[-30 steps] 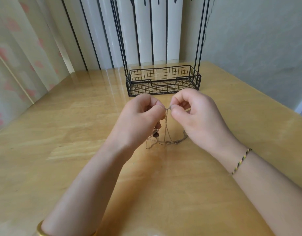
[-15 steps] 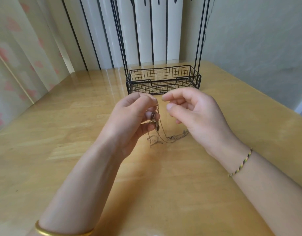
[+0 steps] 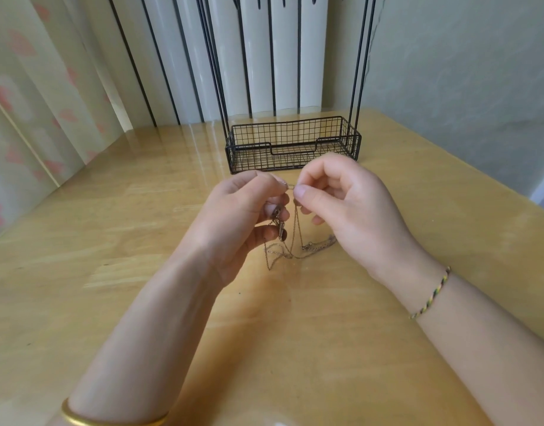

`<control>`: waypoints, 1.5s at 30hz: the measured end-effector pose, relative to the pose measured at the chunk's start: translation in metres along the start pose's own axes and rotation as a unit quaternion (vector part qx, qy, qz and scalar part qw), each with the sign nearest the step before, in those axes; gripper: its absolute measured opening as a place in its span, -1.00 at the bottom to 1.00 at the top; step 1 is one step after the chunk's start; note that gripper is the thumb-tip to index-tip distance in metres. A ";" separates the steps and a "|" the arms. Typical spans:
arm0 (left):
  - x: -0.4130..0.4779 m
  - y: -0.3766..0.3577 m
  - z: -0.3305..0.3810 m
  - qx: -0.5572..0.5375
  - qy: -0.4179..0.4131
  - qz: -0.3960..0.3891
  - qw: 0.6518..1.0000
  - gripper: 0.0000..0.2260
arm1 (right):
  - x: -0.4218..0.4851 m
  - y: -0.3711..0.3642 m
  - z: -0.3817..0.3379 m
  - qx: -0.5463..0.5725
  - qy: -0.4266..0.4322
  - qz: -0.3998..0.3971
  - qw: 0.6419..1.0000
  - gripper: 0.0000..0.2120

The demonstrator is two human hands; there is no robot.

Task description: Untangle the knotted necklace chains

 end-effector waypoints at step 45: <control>-0.004 -0.015 -0.010 0.018 0.041 -0.081 0.996 -0.89 | 0.004 0.000 0.008 0.084 -0.039 -0.071 0.993 -0.97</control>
Point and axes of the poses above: each hand's wrist, its own x-axis towards the middle knuckle, its own y-axis out of the back of the hand, z = x × y, the point moved 9 cm from there along x, towards the middle knuckle, and after that the axes turned 11 degrees about -y, right-handed, at the moved point
